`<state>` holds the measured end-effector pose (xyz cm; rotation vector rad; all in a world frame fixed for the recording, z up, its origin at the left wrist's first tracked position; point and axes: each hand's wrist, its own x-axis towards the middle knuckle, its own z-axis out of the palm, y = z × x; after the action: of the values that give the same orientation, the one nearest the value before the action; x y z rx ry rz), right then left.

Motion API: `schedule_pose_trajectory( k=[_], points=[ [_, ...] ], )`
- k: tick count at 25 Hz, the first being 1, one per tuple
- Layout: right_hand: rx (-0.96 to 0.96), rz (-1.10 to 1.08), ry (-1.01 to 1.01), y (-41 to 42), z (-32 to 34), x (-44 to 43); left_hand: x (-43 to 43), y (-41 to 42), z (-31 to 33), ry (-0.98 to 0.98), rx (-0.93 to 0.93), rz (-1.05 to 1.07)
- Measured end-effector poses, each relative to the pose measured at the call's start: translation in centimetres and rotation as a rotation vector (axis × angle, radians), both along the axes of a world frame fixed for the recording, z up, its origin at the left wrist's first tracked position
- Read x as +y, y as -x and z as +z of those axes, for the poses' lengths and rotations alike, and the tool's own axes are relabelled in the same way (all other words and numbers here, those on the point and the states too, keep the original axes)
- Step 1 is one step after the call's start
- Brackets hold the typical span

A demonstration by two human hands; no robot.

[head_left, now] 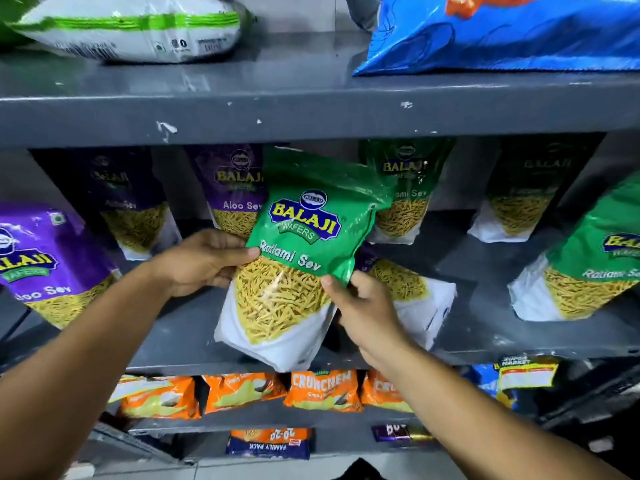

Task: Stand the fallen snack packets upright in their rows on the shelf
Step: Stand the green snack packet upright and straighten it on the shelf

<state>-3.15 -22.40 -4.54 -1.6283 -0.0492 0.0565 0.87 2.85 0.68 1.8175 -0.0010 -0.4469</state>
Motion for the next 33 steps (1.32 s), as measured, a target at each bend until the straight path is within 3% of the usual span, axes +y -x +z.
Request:
schedule_pose_trajectory(
  k=[9,13,24,27,33],
  points=[
    [-0.091,-0.301,-0.131,-9.9,3.6,-11.9,-17.6,-1.5,3.4,0.235,-0.188,0.335],
    [-0.117,-0.405,-0.148,-13.3,3.6,-16.8,-24.0,-3.2,2.7,0.355,-0.21,0.333],
    [-0.076,-0.445,-0.311,-16.1,-0.1,-21.9,-32.9,-6.4,-2.0,0.421,-0.276,0.392],
    [-0.087,-0.446,-0.245,-16.0,-1.8,-22.5,-33.4,-6.5,-3.2,0.37,-0.261,0.35],
    [-0.05,-0.46,-0.155,-16.2,-4.1,-23.0,-32.5,-7.6,-3.3,0.089,-0.238,0.181]
  ],
)
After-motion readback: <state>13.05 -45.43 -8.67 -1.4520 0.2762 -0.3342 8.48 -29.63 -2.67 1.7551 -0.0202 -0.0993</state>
